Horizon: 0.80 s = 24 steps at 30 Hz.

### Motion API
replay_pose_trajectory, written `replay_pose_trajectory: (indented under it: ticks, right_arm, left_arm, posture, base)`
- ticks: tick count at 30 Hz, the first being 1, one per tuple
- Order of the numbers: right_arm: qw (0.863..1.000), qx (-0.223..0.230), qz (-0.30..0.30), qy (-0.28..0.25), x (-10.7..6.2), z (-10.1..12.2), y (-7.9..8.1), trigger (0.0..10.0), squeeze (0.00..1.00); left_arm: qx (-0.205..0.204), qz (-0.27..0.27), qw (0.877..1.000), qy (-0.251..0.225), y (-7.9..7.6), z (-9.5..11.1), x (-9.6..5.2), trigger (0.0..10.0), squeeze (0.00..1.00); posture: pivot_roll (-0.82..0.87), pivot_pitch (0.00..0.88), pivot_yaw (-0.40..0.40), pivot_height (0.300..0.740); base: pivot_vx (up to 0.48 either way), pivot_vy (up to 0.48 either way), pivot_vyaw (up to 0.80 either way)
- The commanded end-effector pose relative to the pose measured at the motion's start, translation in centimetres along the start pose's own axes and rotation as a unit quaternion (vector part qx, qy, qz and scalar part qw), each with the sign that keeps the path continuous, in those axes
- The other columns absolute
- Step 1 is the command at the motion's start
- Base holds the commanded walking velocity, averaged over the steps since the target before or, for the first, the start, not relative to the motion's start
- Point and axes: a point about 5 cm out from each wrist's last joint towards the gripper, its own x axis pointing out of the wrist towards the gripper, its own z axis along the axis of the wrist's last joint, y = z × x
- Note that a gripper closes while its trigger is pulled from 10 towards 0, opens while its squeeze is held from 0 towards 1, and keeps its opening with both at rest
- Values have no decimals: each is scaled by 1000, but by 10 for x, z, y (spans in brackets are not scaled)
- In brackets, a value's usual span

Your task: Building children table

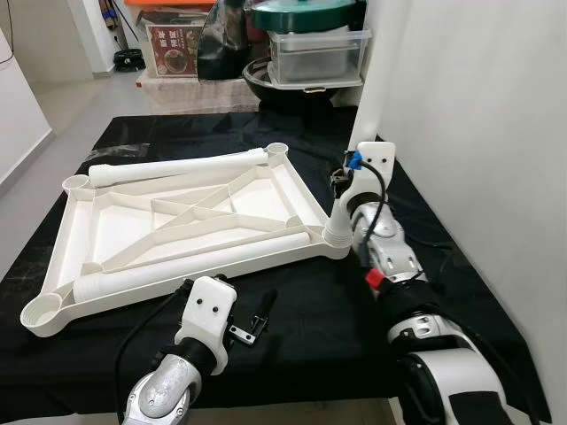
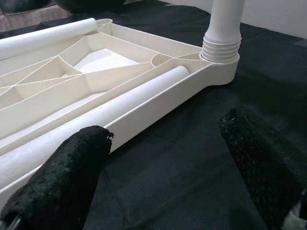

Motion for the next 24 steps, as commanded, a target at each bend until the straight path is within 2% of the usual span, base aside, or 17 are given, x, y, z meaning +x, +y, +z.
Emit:
replay_pose_trajectory:
  ticks: [1,3,5,6,7,11,13,14,15,17,22,23,24]
  right_arm:
    - [999,-13,-39,25,-2,-11,-11,0,0]
    - [994,-24,-107,22,-9,-8,-2,0,0]
    - [991,-28,-130,20,-12,-6,2,0,0]
    - [987,-30,-155,24,-14,-4,11,0,0]
    - [987,-30,-155,24,-14,-4,11,0,0]
    - [985,-7,-166,47,-18,-1,39,0,0]
    - [985,-4,-164,48,-18,1,43,0,0]
    - [988,3,-149,49,-18,3,48,3608,0]
    - [990,9,-133,47,-18,4,52,10000,0]
    - [994,17,-103,42,-18,7,57,10000,0]
    - [995,25,-91,35,-19,9,58,10000,0]
    - [995,30,-86,32,-20,8,57,10000,1000]
    - [995,30,-86,32,-20,8,57,10000,1000]
  left_arm:
    - [5,4,1000,8,2,-4,0,10000,0]
    - [6,5,1000,8,2,-4,0,10000,0]
    - [6,5,1000,8,3,-4,0,10000,0]
    - [5,4,1000,7,2,-4,1,10000,0]
    - [5,4,1000,7,2,-4,1,10000,0]
    - [5,4,1000,6,1,-3,2,10000,0]
    - [5,5,1000,6,1,-4,1,10000,0]
    - [5,5,1000,7,1,-4,1,10000,0]
    - [5,6,1000,7,1,-4,1,10000,0]
    - [4,7,1000,8,1,-5,0,10000,0]
    - [3,7,1000,9,1,-5,1,10000,0]
    - [2,6,1000,9,1,-6,1,10000,0]
    - [2,6,1000,9,1,-6,1,10000,0]
  posture:
    - [122,43,-12,740]
    - [120,45,-10,740]
    - [120,45,-10,740]
    - [119,46,-11,740]
    - [119,46,-11,740]
    - [124,50,-19,740]
    - [124,50,-20,740]
    - [124,51,-21,740]
    - [124,51,-21,740]
    - [119,51,-22,740]
    - [117,51,-20,740]
    - [114,51,-20,740]
    - [114,51,-20,740]
  base:
    - [0,0,0]
    - [0,0,0]
    - [0,0,0]
    - [0,0,0]
    - [0,0,0]
    - [0,0,0]
    - [0,0,0]
    - [0,0,0]
    - [0,0,0]
    - [0,0,0]
    - [0,0,0]
    - [0,0,0]
    - [0,0,0]
